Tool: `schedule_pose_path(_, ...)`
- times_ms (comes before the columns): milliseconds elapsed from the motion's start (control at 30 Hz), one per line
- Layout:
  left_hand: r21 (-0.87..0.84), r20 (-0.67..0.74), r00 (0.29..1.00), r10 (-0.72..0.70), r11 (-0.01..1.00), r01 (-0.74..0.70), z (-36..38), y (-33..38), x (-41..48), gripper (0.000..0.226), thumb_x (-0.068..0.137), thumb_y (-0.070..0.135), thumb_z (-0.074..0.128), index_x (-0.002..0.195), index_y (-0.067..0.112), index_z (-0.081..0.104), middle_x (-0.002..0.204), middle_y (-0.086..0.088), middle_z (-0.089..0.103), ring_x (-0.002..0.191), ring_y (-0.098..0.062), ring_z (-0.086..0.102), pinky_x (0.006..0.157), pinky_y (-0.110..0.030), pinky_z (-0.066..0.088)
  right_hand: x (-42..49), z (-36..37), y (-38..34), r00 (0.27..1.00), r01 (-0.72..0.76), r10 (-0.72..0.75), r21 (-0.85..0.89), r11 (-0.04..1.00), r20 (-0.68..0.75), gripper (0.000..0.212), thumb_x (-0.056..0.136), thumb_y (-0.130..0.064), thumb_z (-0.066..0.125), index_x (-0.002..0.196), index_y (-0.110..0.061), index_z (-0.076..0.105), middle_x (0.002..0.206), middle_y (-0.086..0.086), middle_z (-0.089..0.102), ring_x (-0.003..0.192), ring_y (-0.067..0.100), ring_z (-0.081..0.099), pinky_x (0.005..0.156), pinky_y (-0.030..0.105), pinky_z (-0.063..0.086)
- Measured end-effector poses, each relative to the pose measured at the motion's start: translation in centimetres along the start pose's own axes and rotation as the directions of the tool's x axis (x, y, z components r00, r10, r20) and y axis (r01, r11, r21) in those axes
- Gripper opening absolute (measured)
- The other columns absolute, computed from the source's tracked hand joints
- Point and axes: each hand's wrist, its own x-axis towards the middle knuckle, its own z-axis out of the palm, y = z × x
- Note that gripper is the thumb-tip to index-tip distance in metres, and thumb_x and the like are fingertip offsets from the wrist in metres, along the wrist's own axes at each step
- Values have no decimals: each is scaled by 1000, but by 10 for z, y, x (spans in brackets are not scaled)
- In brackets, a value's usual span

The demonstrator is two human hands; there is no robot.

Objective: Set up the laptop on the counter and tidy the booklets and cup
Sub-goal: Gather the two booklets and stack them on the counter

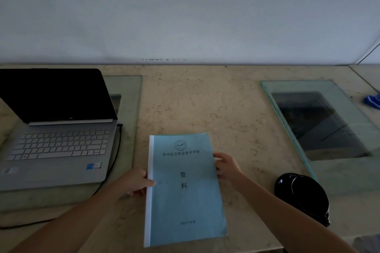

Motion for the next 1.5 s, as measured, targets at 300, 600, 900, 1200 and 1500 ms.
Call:
schedule_pose_path(300,11,-27,999,24,1000,-23,1,-2,1,29,86,32,62,92,4,63,91,-12,70,75,-18,63,69,-27,50,3,0,8,999,29,-28,-61,998,27,40,88,0,42,120,-14,62,88,6,73,82,23,71,67,34,60)
schedule_pose_path(600,-38,-149,988,31,999,-37,-3,11,6,41,87,31,61,121,10,50,114,-4,61,94,-16,60,74,-25,51,-1,-12,-4,999,-21,18,-107,994,-28,43,90,-6,49,133,-10,45,107,10,58,87,22,58,80,42,54)
schedule_pose_path(900,-754,-147,972,-182,657,9,6,42,18,41,84,19,65,118,0,55,109,-15,65,87,-25,63,66,-30,49,-4,8,1,997,3,2,-54,999,83,32,86,-3,52,117,-6,58,106,6,68,92,21,66,85,44,56)
schedule_pose_path(1200,-843,-112,954,-278,535,57,0,44,18,35,87,5,59,120,-6,55,122,-22,58,105,-34,56,88,-36,45,-8,7,8,981,80,-75,-24,997,177,33,86,2,56,118,-6,55,106,4,66,99,24,64,90,43,53)
schedule_pose_path(1500,-678,-239,970,-51,724,-129,-8,71,6,52,71,-1,75,116,3,50,98,-6,58,79,-19,57,61,-24,43,-9,-4,5,989,-21,-1,144,989,150,44,89,2,57,131,6,42,121,18,61,97,30,65,71,39,55)
